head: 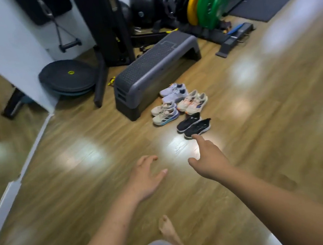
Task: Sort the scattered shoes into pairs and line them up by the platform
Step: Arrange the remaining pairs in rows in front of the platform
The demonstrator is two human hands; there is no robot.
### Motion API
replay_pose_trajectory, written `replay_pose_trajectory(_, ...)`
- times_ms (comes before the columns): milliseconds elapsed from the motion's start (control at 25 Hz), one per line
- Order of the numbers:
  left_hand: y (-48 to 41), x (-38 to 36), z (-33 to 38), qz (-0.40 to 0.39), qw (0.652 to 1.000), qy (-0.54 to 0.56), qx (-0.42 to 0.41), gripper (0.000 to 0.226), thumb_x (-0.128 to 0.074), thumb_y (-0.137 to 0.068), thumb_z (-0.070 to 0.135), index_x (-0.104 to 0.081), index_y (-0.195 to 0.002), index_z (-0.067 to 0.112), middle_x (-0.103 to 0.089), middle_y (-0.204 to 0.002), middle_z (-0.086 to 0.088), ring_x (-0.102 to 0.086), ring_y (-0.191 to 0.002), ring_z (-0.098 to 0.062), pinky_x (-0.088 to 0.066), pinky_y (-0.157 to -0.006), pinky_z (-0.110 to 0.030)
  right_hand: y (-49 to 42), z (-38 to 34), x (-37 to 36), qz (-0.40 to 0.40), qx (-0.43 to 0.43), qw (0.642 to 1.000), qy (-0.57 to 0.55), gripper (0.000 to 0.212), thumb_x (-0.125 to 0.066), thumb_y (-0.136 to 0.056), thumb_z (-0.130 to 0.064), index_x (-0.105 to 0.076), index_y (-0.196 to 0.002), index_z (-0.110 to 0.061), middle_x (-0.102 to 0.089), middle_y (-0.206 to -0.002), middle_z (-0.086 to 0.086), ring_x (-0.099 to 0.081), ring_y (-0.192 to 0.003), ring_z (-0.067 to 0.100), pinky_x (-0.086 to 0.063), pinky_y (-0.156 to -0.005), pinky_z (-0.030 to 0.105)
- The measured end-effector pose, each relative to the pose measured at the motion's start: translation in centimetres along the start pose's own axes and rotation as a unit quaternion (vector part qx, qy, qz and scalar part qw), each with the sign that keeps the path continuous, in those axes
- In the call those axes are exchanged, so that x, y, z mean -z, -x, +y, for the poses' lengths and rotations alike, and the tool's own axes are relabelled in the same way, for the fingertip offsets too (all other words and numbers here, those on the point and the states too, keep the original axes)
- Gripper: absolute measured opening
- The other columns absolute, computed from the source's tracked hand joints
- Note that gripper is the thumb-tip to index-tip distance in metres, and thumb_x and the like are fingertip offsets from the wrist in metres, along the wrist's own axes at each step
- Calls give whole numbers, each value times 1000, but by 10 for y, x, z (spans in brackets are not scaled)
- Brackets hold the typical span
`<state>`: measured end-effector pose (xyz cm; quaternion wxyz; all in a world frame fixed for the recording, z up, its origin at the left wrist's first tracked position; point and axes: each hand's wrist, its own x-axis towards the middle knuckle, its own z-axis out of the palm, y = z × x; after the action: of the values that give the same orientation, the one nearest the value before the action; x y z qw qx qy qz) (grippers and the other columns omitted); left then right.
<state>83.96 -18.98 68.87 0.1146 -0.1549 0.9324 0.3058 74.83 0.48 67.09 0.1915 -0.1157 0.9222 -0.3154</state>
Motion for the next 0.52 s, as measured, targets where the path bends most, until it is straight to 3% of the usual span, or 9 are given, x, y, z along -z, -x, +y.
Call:
replay_pose_trajectory(160, -87, -17, 40, -54, 997, -13, -48, 52, -61, -89, 47, -48, -135, 26, -40, -144, 3, -44, -129, -17, -35, -108, -27, -36, 44, 37, 49, -71, 996, -17, 71, -57, -83, -35, -23, -145, -32, -48, -134, 8, -44, -123, 30, -43, -97, 39)
replay_pose_trajectory(280, -156, -24, 69, -88, 991, -7, -96, 50, -59, -89, 49, -48, -133, 29, -42, -142, 5, -47, -125, -16, -37, -102, -27, -67, 68, 67, 78, -127, 989, -26, 71, -59, -82, -34, -27, -145, -29, -52, -133, 7, -50, -118, 28, -46, -92, 37)
replay_pose_trajectory(360, -191, -26, 86, -115, 986, 0, -123, 50, -58, -88, 52, -47, -133, 31, -43, -141, 7, -49, -123, -15, -39, -98, -28, -85, 74, 87, 94, -167, 981, -14, 71, -61, -81, -34, -29, -145, -28, -58, -125, 6, -56, -104, 24, -46, -81, 32)
replay_pose_trajectory(520, -259, -24, 107, -154, 974, -10, -165, 50, -58, -89, 50, -47, -134, 30, -46, -137, 5, -50, -120, -15, -41, -98, -29, -128, 79, 115, 130, -199, 971, -4, 70, -60, -82, -33, -31, -145, -28, -58, -103, 1, -46, -75, 11, -40, -71, 29)
